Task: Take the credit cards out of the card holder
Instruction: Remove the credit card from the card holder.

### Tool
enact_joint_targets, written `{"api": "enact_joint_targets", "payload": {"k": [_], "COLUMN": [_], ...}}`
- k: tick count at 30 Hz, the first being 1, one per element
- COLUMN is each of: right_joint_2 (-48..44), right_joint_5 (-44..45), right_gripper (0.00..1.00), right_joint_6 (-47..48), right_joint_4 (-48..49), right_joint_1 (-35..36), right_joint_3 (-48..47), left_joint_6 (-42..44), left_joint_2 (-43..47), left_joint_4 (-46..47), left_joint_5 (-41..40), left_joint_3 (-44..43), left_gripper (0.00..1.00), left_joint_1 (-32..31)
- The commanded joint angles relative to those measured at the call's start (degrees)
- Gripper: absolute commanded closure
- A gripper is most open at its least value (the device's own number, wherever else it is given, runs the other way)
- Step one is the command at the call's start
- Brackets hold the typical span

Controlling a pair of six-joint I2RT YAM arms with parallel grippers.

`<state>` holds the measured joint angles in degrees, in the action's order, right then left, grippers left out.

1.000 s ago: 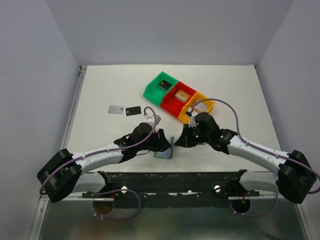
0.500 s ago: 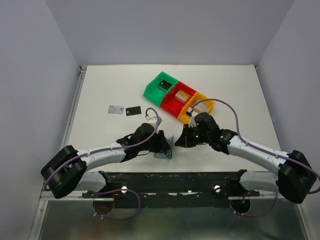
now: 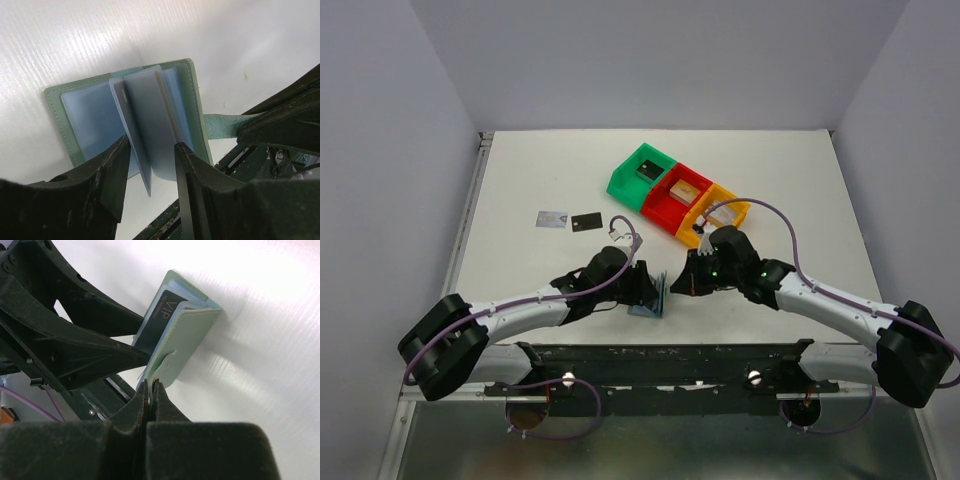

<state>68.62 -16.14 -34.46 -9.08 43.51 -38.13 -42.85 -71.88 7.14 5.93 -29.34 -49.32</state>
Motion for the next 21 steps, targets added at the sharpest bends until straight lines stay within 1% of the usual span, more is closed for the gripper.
{"api": "enact_joint_targets", "payload": {"k": [1,8,9,16,17,21], "right_joint_2": [-1.38,-2.53,-2.61,-2.97,-3.05,-2.96], "right_joint_5": [1.72,2.87,3.04,3.66,3.57,3.49], "right_gripper": [1.0,1.0,1.0,1.0,1.0,1.0], "right_joint_6": [0.27,-0.35,-0.43,-0.43,-0.35,-0.35], "right_joint_4": [-0.23,-0.59,-0.67,-1.2,-1.2,-1.2], "right_joint_1": [-0.09,0.0,0.0,0.0,0.0,0.0], "right_joint_3": [1.65,3.5,3.59,3.76,3.68,3.5], "left_joint_6": [2.24,3.56,3.82,4.71,4.79,5.58], "left_joint_2": [1.39,1.3,1.13,1.3,1.21,1.12], "left_joint_4": [-3.26,-6.08,-6.34,-6.96,-8.61,-9.68], "left_joint_5": [-4.17,-5.41,-7.06,-8.21,-8.48,-9.45], "left_joint_3": [-1.94,-2.91,-3.0,-4.14,-4.32,-5.11], "left_gripper": [0.48,0.48,0.48,0.46,0.46,0.44], "left_joint_1": [-0.69,-0.69,-0.69,-0.69,-0.69,-0.78]}}
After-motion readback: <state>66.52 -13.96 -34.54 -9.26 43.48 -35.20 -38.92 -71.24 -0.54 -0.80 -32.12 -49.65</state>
